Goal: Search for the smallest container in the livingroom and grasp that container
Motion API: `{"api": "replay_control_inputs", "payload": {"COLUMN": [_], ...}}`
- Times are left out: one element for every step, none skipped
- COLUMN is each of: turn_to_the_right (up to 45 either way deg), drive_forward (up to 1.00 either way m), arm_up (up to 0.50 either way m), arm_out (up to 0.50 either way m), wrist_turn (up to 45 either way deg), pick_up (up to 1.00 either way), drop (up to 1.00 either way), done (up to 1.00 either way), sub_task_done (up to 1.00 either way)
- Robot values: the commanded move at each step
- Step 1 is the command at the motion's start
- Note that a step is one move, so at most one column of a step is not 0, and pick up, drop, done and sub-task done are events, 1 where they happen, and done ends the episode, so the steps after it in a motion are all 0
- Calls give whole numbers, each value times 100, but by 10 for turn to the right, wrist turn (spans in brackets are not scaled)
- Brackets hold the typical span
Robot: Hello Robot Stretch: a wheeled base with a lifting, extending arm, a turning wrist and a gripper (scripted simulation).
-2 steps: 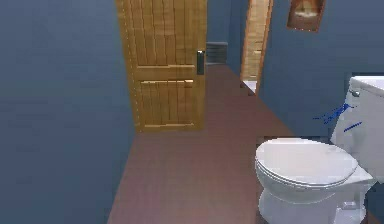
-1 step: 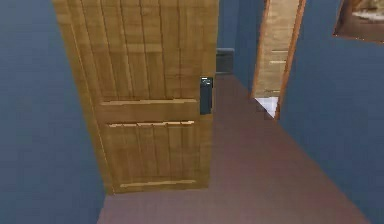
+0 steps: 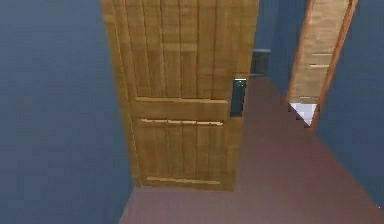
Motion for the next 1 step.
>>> {"api": "replay_control_inputs", "payload": {"turn_to_the_right": [0], "drive_forward": [30], "arm_up": [0], "arm_out": [0], "wrist_turn": [0], "pick_up": [0], "drop": [0], "done": [0], "sub_task_done": [0]}}
